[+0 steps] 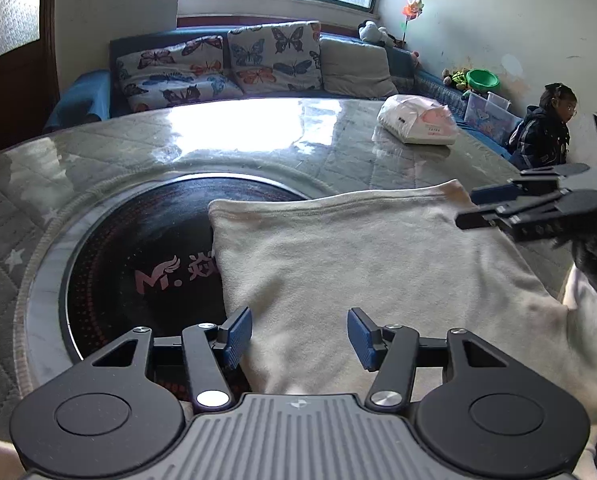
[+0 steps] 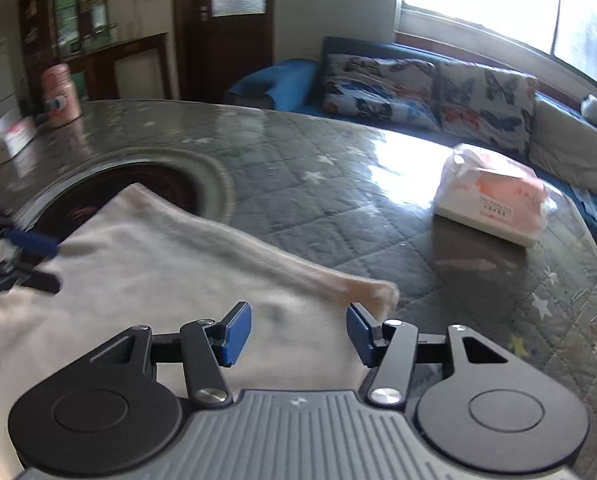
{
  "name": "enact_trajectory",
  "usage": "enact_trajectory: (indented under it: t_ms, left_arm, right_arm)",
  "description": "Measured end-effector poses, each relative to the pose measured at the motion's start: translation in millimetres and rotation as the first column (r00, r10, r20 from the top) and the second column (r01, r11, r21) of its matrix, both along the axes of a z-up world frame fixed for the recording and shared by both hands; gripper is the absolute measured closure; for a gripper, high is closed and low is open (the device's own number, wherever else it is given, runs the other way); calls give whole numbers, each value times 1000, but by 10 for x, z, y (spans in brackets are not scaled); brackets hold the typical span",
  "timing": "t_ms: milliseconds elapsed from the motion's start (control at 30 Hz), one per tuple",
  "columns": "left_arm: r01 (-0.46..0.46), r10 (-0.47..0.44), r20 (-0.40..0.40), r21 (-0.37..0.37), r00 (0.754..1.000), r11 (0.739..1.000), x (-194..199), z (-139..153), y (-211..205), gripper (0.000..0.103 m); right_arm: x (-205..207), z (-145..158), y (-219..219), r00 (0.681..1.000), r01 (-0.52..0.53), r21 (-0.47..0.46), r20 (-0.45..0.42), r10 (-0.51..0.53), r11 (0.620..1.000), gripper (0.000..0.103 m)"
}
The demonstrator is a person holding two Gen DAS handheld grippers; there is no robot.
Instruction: Fold clothes
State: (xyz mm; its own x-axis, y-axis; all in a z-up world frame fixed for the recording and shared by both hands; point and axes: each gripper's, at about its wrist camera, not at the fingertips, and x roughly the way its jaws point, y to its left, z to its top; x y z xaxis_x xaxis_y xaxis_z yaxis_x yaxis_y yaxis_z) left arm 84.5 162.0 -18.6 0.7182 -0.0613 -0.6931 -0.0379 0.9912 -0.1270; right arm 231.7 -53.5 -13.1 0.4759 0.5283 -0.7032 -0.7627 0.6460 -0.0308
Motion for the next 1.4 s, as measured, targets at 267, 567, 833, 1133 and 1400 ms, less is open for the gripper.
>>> enact_trajectory:
  t_ms: [267, 567, 833, 1133, 1400]
  left_arm:
    - [106, -107, 45, 20, 993, 994, -399, 122, -425, 39]
    - [67, -68, 48, 30, 997, 997, -970, 44, -567, 38]
    - [-204, 199, 81, 62, 977, 977, -1442, 161, 59, 35]
    - [-519, 518, 51, 144, 854, 842, -1621, 121, 1059, 35]
    - [-498, 501, 3, 103, 866, 861, -1649, -57, 1333, 44]
  right_arm:
    - [-983, 75, -197, 985, -170, -47, 30, 171, 984, 40]
    - [-1815, -20, -274, 947, -316, -89, 36, 320, 945, 32]
    - [-1797, 129, -281, 956, -289, -42, 37, 291, 956, 31]
    - [-1868, 321, 350, 904, -425, -15, 47, 426, 905, 37]
    - [-2206, 227, 1071, 801, -597, -37, 17, 598, 801, 56]
